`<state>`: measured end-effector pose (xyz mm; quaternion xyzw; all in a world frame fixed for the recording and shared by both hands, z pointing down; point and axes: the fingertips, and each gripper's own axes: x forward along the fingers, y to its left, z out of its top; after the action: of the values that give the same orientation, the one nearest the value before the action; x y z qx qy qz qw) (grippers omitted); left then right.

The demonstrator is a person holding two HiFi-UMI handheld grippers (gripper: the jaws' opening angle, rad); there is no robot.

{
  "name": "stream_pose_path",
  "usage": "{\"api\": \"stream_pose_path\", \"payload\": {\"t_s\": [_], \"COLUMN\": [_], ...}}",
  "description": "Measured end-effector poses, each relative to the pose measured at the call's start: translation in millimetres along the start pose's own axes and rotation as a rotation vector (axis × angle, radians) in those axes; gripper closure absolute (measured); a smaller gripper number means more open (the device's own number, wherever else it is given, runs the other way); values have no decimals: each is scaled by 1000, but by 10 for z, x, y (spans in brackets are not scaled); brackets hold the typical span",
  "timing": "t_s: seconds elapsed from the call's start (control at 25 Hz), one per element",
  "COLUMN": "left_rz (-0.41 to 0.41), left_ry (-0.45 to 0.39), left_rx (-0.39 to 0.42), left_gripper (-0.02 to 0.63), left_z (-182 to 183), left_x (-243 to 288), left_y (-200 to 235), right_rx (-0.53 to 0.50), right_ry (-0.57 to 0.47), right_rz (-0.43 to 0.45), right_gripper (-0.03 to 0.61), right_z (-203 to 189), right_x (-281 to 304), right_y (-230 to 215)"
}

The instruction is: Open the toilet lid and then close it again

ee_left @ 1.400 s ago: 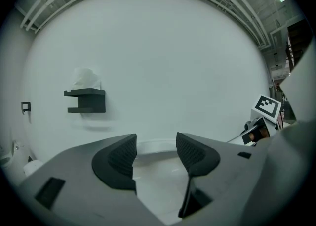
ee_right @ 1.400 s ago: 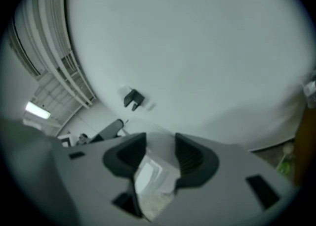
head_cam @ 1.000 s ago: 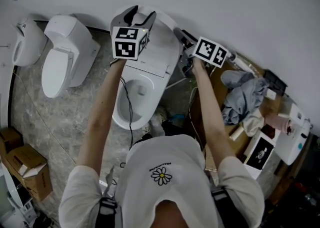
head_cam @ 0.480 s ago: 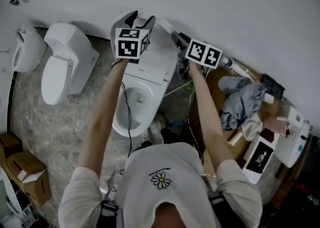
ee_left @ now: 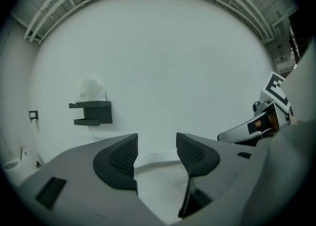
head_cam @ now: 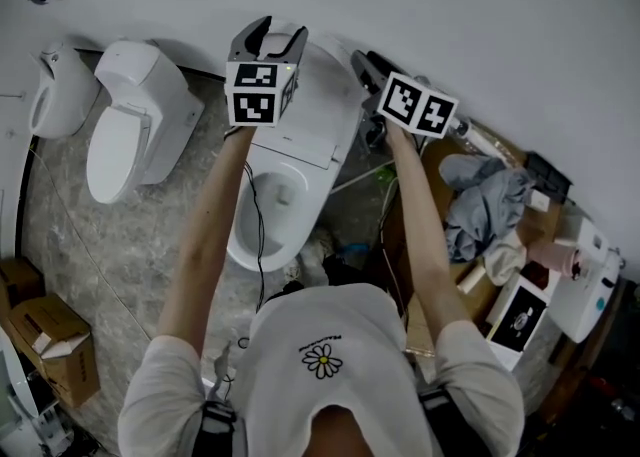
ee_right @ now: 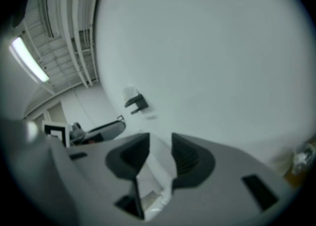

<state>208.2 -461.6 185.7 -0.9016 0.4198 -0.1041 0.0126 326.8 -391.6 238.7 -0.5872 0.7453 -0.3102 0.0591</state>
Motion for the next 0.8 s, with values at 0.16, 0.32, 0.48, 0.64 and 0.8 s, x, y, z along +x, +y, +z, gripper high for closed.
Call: {"api": "stream_pose_path", "payload": {"t_s": [0.16, 0.32, 0.48, 0.64, 0.8], "left_rz": [42, 156, 251, 326, 369], "left_ry": [-118, -197, -285, -349, -391], "left_rx": [-42, -48, -33, -10, 32], "left_gripper": [354, 416, 493, 571, 580], "left_z": [442, 807, 989, 1016, 987], "left_x": [-426, -1045, -1813, -2525, -3026], "left_y": [137, 328, 409, 355, 226], "right_rx": [-145, -320, -478, -588, -656], "right_ry": [-154, -302, -387, -411, -428], "right_rz": [29, 42, 42, 64, 63], "right_gripper": [430, 440, 457, 476, 509], "right_z": [566, 883, 815, 492, 130], "right_x": [-286, -687, -1036, -1256, -1436], "right_y": [531, 1164, 1707, 2162, 2501]}}
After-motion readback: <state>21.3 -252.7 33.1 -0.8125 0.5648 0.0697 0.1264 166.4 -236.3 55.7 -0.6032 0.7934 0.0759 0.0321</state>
